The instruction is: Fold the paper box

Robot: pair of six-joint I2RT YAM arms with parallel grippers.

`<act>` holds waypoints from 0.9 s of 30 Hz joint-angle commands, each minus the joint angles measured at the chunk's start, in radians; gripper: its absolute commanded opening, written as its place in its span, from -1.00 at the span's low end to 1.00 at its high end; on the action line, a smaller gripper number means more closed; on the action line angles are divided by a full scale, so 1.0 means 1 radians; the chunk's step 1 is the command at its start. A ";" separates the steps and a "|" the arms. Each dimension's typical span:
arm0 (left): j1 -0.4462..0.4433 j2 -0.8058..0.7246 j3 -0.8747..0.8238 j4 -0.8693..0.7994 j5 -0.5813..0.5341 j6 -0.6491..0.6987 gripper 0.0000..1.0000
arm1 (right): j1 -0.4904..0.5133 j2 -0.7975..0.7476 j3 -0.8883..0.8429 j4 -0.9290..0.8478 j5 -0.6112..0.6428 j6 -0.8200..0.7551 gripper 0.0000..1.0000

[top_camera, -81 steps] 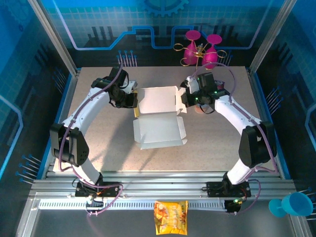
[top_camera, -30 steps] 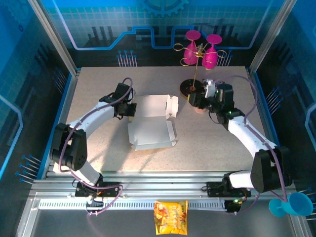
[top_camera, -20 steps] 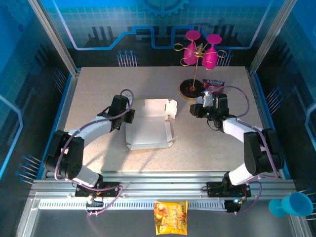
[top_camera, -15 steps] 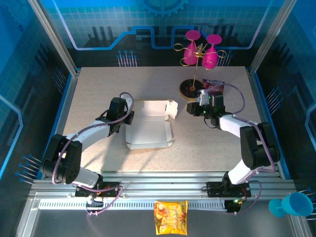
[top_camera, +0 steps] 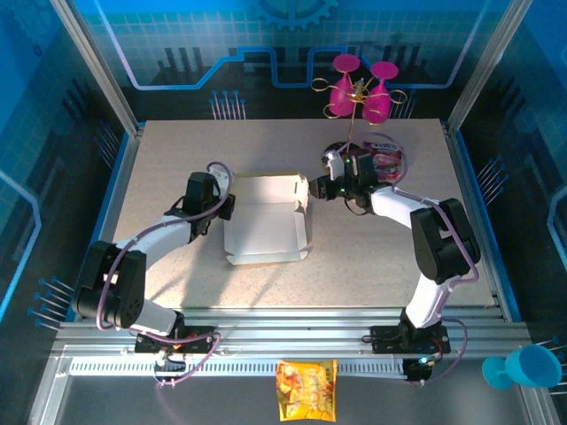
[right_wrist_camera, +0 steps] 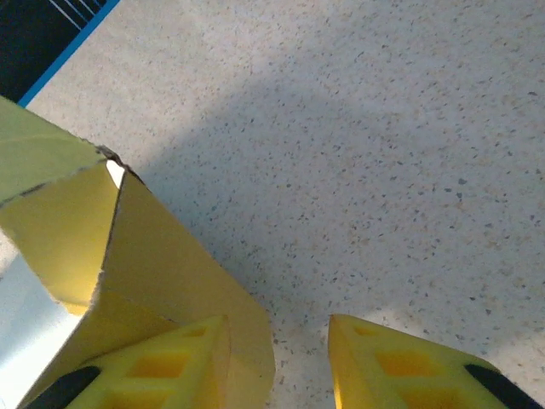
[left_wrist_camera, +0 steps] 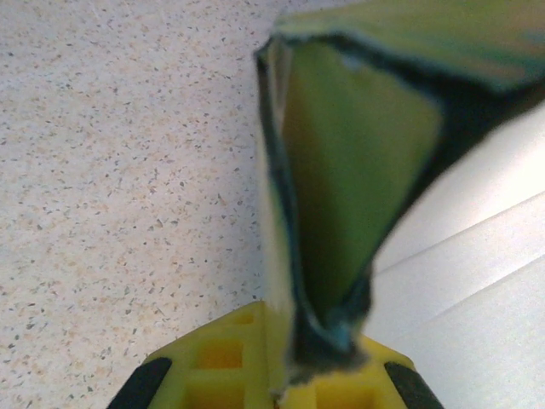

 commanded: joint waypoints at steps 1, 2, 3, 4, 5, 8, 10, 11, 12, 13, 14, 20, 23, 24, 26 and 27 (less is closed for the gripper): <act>0.026 0.024 0.052 0.027 0.112 0.008 -1.00 | 0.015 0.016 -0.004 0.016 -0.042 -0.057 -0.27; 0.033 0.031 0.063 0.016 0.134 0.008 -1.00 | 0.019 0.016 -0.004 0.023 -0.048 -0.066 -0.27; 0.039 0.038 0.071 0.009 0.153 0.011 -1.00 | 0.023 0.016 -0.004 0.027 -0.055 -0.074 -0.27; 0.046 0.045 0.078 0.005 0.177 0.013 -1.00 | 0.026 0.019 -0.003 0.033 -0.060 -0.083 -0.27; 0.053 0.051 0.084 0.001 0.199 0.013 -1.00 | 0.029 0.019 -0.004 0.040 -0.072 -0.095 -0.27; 0.071 0.074 0.110 -0.023 0.257 0.021 -1.00 | 0.039 0.019 -0.001 0.045 -0.083 -0.130 -0.26; 0.078 0.083 0.123 -0.036 0.281 0.030 -1.00 | 0.039 0.018 -0.003 0.053 -0.098 -0.153 -0.25; 0.082 0.089 0.130 -0.046 0.294 0.032 -1.00 | 0.038 0.015 0.000 0.049 -0.100 -0.163 -0.24; 0.083 0.094 0.136 -0.052 0.303 0.036 -1.00 | 0.039 0.013 0.002 0.048 -0.100 -0.174 -0.23; 0.084 0.097 0.142 -0.060 0.308 0.043 -1.00 | 0.040 0.009 0.002 0.049 -0.096 -0.183 -0.23; 0.085 0.102 0.150 -0.071 0.314 0.047 -1.00 | 0.040 0.004 0.002 0.053 -0.096 -0.192 -0.21; 0.090 0.118 0.180 -0.120 0.342 0.057 -1.00 | 0.040 -0.021 0.009 0.036 -0.131 -0.257 -0.14; 0.091 0.122 0.186 -0.131 0.340 0.054 -1.00 | 0.041 -0.042 0.006 -0.005 -0.144 -0.294 -0.10; 0.090 0.122 0.187 -0.131 0.339 0.053 -1.00 | 0.040 -0.055 0.000 -0.013 -0.149 -0.304 -0.08; 0.090 0.122 0.190 -0.133 0.335 0.055 -1.00 | 0.040 -0.078 -0.012 -0.029 -0.156 -0.318 -0.04; 0.092 0.122 0.192 -0.136 0.334 0.056 -1.00 | 0.041 -0.087 -0.015 -0.045 -0.165 -0.324 -0.03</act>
